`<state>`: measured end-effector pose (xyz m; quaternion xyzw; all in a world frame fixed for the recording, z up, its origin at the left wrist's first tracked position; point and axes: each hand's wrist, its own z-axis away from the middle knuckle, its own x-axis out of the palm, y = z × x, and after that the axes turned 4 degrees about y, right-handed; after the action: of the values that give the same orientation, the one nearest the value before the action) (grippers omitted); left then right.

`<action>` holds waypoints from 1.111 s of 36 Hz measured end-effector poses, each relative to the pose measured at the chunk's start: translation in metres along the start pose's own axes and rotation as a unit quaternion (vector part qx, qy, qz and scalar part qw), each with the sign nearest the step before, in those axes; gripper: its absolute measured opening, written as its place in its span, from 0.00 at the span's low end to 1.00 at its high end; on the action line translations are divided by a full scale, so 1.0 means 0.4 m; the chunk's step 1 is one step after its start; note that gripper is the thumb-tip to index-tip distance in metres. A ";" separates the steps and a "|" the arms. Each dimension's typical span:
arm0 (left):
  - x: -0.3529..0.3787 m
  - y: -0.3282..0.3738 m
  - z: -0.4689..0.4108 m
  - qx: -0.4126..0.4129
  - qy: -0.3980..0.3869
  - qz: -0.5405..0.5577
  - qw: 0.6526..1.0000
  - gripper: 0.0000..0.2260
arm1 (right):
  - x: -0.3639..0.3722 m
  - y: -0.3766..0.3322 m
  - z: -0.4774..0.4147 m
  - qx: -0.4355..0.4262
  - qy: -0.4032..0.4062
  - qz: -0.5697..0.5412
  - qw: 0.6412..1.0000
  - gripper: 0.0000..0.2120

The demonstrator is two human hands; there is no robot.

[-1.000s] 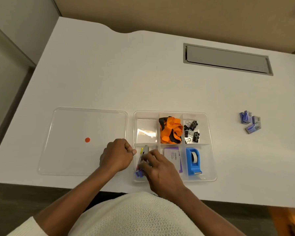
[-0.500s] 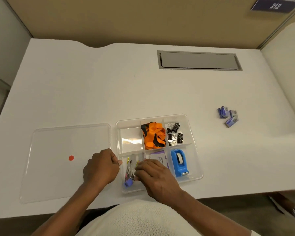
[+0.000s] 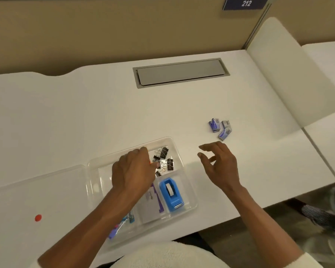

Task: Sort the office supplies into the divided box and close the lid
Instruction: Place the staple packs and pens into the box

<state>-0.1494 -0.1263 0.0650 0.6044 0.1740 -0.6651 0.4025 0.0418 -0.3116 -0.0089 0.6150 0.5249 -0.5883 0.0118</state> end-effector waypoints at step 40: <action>0.356 0.526 -0.434 0.278 -0.042 0.022 0.959 0.08 | -0.034 0.419 -0.302 0.123 -0.205 0.079 0.968 0.21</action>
<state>0.1304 -0.1776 -0.0521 0.6674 -0.0484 -0.7031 0.2404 0.2415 -0.3188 -0.0628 0.5179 0.3847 -0.7587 0.0902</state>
